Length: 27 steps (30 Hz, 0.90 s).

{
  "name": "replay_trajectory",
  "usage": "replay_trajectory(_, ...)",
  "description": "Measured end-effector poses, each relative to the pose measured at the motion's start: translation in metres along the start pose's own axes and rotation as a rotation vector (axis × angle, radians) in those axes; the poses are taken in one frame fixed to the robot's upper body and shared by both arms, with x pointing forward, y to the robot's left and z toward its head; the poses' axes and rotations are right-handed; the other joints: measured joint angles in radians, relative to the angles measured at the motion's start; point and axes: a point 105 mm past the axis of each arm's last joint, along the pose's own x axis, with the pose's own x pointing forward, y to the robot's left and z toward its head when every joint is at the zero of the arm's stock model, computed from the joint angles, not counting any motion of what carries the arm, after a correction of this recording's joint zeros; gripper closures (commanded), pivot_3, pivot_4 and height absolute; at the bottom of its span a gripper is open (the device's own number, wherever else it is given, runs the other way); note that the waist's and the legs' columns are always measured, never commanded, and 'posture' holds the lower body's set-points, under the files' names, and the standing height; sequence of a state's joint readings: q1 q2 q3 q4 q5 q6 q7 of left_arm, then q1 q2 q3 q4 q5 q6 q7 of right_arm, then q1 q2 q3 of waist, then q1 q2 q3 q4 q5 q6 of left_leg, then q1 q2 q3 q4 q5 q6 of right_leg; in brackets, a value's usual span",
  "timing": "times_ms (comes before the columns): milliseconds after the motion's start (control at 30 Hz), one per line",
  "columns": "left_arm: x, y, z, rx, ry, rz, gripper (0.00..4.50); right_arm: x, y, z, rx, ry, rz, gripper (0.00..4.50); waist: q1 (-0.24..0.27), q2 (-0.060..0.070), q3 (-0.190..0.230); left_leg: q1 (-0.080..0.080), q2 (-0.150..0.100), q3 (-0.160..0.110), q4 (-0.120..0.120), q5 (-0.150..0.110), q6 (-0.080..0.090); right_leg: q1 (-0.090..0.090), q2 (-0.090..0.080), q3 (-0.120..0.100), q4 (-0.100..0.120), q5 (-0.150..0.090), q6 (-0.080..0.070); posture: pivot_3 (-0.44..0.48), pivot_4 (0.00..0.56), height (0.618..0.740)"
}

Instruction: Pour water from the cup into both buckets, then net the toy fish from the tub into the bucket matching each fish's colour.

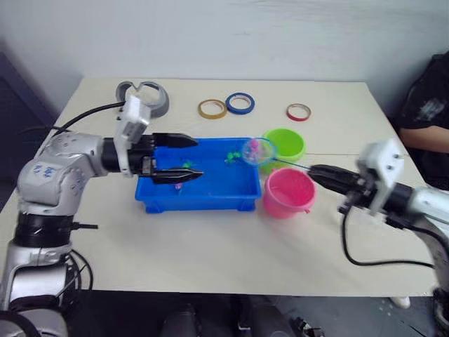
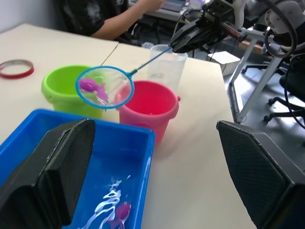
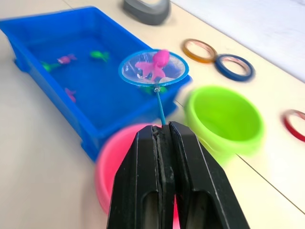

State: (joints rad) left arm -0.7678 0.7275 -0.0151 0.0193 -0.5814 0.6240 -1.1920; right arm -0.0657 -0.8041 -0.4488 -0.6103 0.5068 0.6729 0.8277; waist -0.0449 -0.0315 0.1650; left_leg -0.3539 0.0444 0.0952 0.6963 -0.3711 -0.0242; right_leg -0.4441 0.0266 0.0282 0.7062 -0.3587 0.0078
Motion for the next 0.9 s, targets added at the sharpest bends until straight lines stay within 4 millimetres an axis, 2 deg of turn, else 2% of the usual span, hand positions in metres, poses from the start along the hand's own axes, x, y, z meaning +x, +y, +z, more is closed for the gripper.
replay_trajectory(133,0.014,0.001,-0.002,0.008,-0.007,-0.072,0.03,-0.031,-0.001,-0.018,-0.042,0.087,-0.076,4.50,0.007,0.000,0.000,0.000,0.000,0.000,0.000,0.000,0.000,0.000,0.001,0.001,0.000,0.000,0.000,0.000,0.150,0.740)
replay_trajectory(267,0.024,0.001,-0.004,0.017,-0.010,-0.126,0.03,-0.048,0.001,-0.024,-0.222,0.140,-0.120,4.50,0.008,0.000,0.000,0.001,0.000,0.001,0.000,0.000,0.000,0.000,0.002,0.003,0.001,0.000,0.000,0.000,0.150,0.740)
replay_trajectory(400,0.028,0.004,-0.002,0.029,-0.012,-0.140,0.03,-0.048,0.006,-0.019,-0.540,0.157,-0.107,4.50,0.007,0.000,0.000,0.002,-0.001,0.001,0.000,0.000,0.000,0.000,0.002,0.004,0.001,0.000,0.001,0.000,0.150,0.740)
replay_trajectory(500,0.030,0.006,-0.002,0.029,-0.016,-0.145,0.03,-0.045,0.013,-0.025,-0.808,0.199,-0.027,4.50,0.008,0.000,0.000,0.001,-0.001,0.001,0.000,0.000,0.000,0.000,0.002,0.005,0.001,0.000,0.001,0.000,0.150,0.740)
replay_trajectory(600,0.029,0.008,-0.006,0.016,-0.010,-0.138,0.03,-0.045,0.007,-0.032,-1.000,0.253,-0.012,4.50,0.011,0.000,0.000,0.001,-0.001,0.001,0.000,0.000,0.000,0.000,0.002,0.005,0.001,0.000,0.001,0.000,0.150,0.740)
replay_trajectory(700,0.030,0.008,-0.004,0.030,-0.006,-0.140,0.03,-0.047,-0.001,-0.041,-1.145,0.291,-0.011,4.50,0.014,0.000,0.000,0.002,-0.001,0.001,0.000,0.000,0.000,0.000,0.002,0.005,0.001,0.000,0.001,0.000,0.150,0.740)
replay_trajectory(767,0.030,0.009,-0.002,0.037,-0.005,-0.137,0.03,-0.045,-0.003,-0.037,-1.222,0.272,-0.023,4.50,0.013,0.000,0.000,0.002,-0.001,0.002,0.000,0.000,0.000,0.000,0.002,0.005,0.001,0.000,0.001,0.000,0.150,0.740)
replay_trajectory(833,0.030,0.009,-0.003,0.036,-0.004,-0.137,0.03,-0.043,-0.005,-0.032,-1.230,0.245,-0.053,4.50,0.012,0.000,0.000,0.002,-0.001,0.002,0.000,0.000,0.000,0.000,0.002,0.005,0.002,0.000,0.001,0.000,0.150,0.740)
replay_trajectory(900,0.028,0.010,-0.004,0.035,0.003,-0.130,0.03,-0.042,-0.006,-0.027,-1.157,0.197,-0.086,4.50,0.013,0.000,0.000,0.003,-0.001,0.002,0.000,0.000,0.000,0.000,0.002,0.005,0.002,0.000,0.001,0.000,0.150,0.740)
